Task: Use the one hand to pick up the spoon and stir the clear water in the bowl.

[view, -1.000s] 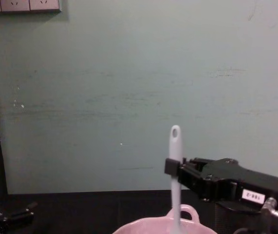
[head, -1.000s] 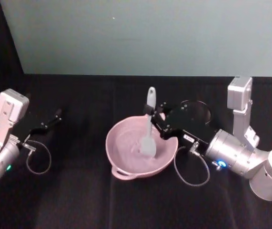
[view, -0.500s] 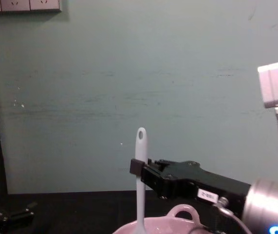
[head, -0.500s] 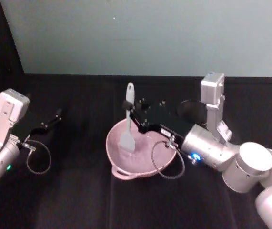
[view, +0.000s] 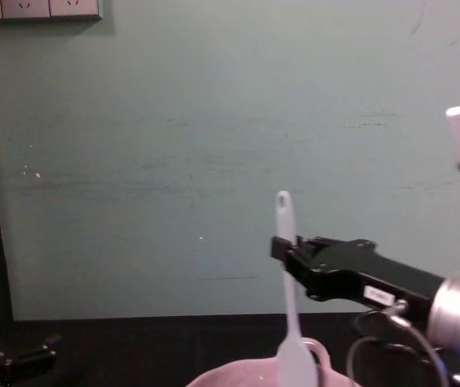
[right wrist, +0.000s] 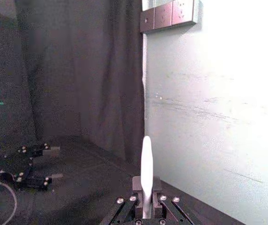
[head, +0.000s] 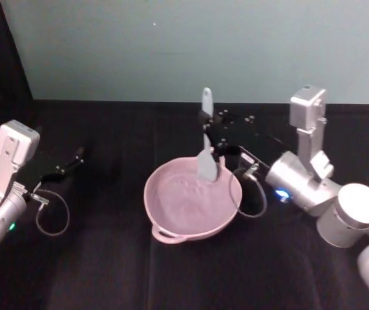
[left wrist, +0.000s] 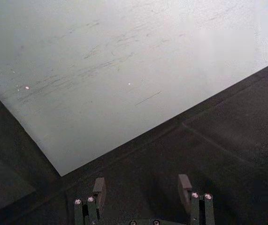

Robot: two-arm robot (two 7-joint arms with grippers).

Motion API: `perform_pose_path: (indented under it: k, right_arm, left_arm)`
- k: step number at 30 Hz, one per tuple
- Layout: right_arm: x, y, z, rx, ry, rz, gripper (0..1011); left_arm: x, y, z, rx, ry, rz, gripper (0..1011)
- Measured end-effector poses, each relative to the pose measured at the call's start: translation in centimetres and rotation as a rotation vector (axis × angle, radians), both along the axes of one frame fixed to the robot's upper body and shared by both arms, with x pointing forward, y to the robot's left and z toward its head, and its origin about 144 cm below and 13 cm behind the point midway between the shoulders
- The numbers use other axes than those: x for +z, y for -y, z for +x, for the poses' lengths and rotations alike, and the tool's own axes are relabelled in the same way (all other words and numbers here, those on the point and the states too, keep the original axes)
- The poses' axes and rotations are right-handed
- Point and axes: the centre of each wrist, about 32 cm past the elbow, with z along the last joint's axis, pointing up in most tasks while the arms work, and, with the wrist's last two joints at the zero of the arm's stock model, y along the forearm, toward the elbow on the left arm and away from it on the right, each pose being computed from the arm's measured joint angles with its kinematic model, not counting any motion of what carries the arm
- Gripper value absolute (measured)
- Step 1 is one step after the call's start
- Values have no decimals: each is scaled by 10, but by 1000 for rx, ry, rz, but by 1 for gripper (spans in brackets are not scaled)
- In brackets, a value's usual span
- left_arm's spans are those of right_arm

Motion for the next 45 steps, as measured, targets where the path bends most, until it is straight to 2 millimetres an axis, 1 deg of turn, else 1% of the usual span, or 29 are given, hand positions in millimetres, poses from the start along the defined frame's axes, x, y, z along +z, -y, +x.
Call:
perform_pose_path:
  k: [2, 6, 9, 13, 16, 17, 18, 19, 22, 26, 27, 28, 32, 36, 38, 42, 44, 45]
  right_arm:
    - [2, 5, -3, -1, -1, -5, 117]
    - [8, 17, -18, 36, -33, -16, 117]
    - [10, 19, -28, 80, -68, -11, 117]
    - [9, 14, -40, 147, -122, 10, 117]
    - [8, 4, -46, 194, -146, 23, 117]
    - [7, -2, -48, 212, -151, 30, 117]
    - [7, -2, -48, 212, -151, 30, 117]
    - [6, -9, -48, 224, -153, 35, 117]
    - [3, -20, -43, 228, -154, 43, 117]
    - [-1, -30, -32, 201, -134, 43, 117]
    - [-2, -34, -26, 184, -126, 42, 117]
    - [-2, -34, -26, 184, -126, 42, 117]
    - [-7, -38, -10, 114, -78, 32, 117]
    - [-8, -34, -1, 57, -41, 20, 117]
    - [-7, -27, 3, 23, -29, 11, 117]
    - [-4, -13, 4, -11, -21, -10, 117]
    - [-2, -7, 2, -17, -25, -17, 117]
    - [1, 0, -2, -16, -38, -25, 117]
  left_arm:
    - [0, 0, 0, 0, 0, 0, 1011]
    - [0, 0, 0, 0, 0, 0, 1011]
    - [0, 0, 0, 0, 0, 0, 1011]
    - [0, 0, 0, 0, 0, 0, 1011]
    - [0, 0, 0, 0, 0, 0, 1011]
    - [0, 0, 0, 0, 0, 0, 1011]
    - [0, 0, 0, 0, 0, 0, 1011]
    - [0, 0, 0, 0, 0, 0, 1011]
    - [0, 0, 0, 0, 0, 0, 1011]
    - [0, 0, 0, 0, 0, 0, 1011]
    - [0, 0, 0, 0, 0, 0, 1011]
    - [0, 0, 0, 0, 0, 0, 1011]
    - [0, 0, 0, 0, 0, 0, 1011]
    - [0, 0, 0, 0, 0, 0, 1011]
    - [0, 0, 0, 0, 0, 0, 1011]
    - [0, 0, 0, 0, 0, 0, 1011]
    - [0, 0, 0, 0, 0, 0, 1011]
    - [0, 0, 0, 0, 0, 0, 1011]
